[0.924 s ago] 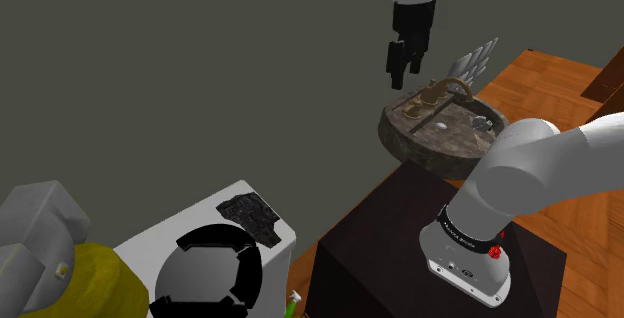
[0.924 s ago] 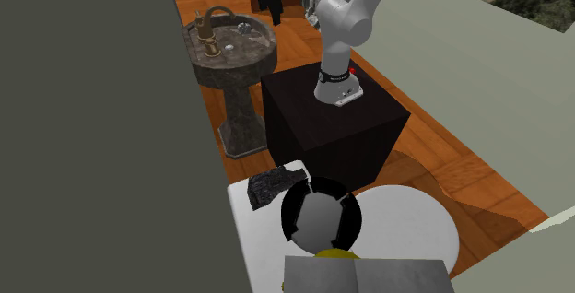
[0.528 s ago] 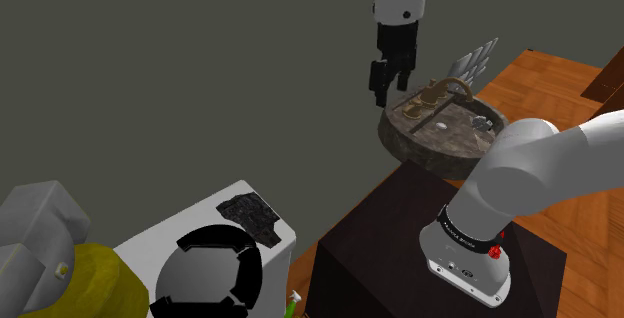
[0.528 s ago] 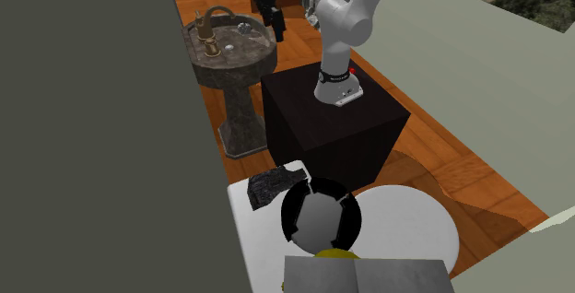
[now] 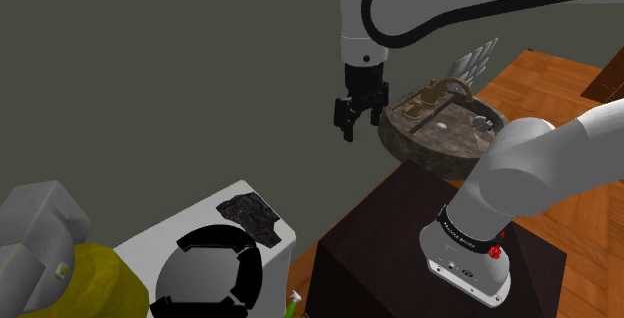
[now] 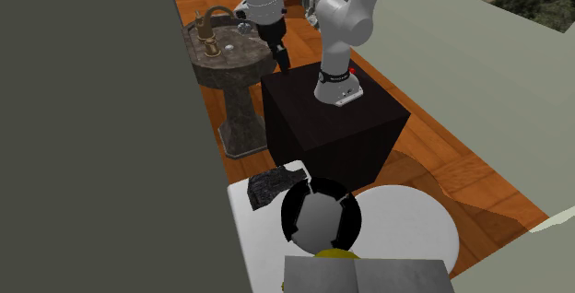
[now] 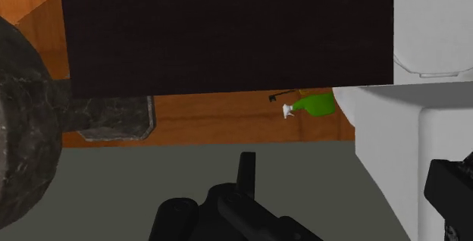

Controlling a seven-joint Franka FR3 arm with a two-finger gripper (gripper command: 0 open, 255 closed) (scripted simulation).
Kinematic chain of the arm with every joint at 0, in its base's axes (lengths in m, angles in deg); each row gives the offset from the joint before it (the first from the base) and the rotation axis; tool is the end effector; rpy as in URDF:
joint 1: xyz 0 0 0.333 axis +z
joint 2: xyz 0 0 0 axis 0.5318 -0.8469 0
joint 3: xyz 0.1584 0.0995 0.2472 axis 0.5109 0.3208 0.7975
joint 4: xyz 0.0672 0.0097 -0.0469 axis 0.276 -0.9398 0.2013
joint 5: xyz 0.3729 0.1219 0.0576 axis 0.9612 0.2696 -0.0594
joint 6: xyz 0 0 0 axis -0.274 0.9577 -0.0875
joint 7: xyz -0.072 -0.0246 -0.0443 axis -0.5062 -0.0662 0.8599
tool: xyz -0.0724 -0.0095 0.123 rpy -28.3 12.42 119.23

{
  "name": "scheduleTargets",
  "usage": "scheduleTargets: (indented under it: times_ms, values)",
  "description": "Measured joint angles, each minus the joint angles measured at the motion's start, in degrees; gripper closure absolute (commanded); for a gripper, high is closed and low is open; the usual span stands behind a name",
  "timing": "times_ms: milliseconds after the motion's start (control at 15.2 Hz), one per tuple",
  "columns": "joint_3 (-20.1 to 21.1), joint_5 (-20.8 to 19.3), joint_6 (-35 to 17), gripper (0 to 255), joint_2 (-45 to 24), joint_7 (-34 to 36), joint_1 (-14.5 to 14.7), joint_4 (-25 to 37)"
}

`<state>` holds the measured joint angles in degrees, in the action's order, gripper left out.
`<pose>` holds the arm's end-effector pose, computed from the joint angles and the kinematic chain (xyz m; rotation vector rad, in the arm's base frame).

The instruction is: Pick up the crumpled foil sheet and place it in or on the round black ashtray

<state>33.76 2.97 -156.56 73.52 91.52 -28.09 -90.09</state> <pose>0.3125 0.1196 0.4003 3.0791 -0.1228 -0.3158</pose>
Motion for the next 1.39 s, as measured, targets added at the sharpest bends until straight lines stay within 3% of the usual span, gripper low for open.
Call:
scheduleTargets:
  times_ms: [462,858,1122,1386]
  values:
    - [7.32,6.58,-12.67,0,-10.71,10.17,1.75,-0.97]
    - [12.80,8.90,-23.01,0,-22.60,18.92,2.30,2.04]
    - [15.66,7.68,-29.71,0,-32.14,25.61,2.53,5.78]
    - [16.65,3.99,-35.90,0,-42.50,32.76,3.52,10.65]
